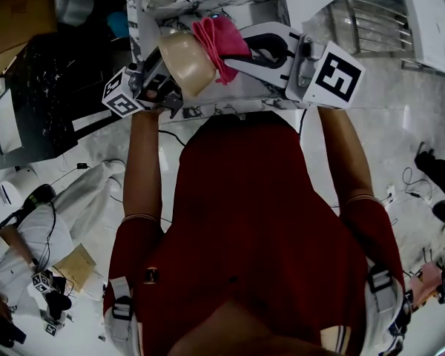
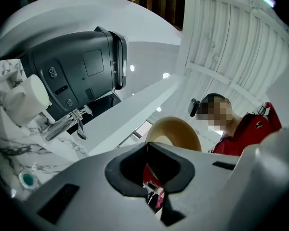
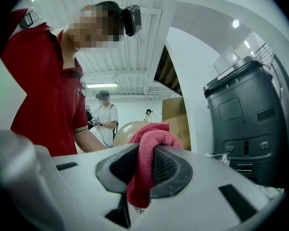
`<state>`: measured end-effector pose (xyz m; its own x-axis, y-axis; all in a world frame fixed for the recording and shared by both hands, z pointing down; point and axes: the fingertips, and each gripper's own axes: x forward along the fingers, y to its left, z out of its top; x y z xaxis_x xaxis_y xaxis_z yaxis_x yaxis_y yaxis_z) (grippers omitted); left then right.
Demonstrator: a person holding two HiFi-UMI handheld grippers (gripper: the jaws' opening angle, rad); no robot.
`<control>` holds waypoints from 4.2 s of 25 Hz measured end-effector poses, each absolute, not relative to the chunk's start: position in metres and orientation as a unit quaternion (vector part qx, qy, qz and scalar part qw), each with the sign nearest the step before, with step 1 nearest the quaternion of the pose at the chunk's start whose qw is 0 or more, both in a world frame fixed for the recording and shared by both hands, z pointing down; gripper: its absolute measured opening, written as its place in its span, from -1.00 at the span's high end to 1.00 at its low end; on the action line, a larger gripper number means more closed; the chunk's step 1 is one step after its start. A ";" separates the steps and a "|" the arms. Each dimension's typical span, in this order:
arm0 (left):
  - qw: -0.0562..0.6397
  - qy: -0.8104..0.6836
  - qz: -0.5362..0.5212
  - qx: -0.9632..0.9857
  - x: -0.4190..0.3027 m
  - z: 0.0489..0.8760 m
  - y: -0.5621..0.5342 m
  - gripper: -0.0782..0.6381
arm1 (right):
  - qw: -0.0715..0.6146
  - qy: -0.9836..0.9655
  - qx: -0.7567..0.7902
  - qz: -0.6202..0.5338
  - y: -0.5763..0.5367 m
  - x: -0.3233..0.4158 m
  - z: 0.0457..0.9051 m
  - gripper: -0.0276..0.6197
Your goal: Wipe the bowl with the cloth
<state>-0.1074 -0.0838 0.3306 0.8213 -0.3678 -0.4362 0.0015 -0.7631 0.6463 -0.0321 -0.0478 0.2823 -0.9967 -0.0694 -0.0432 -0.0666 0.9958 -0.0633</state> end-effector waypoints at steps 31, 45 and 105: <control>0.326 -0.133 -0.244 0.904 -0.111 0.343 -0.088 0.73 | -0.072 0.990 -0.112 -0.043 -0.066 -0.030 0.337 0.74; 0.337 -0.193 -0.170 0.906 -0.102 0.370 -0.100 0.73 | -0.103 0.966 -0.237 -0.013 -0.095 -0.005 0.342 0.74; 0.442 -0.402 0.263 0.758 -0.106 0.582 -0.127 0.73 | -0.086 0.923 -0.373 -0.032 -0.121 0.017 0.343 0.74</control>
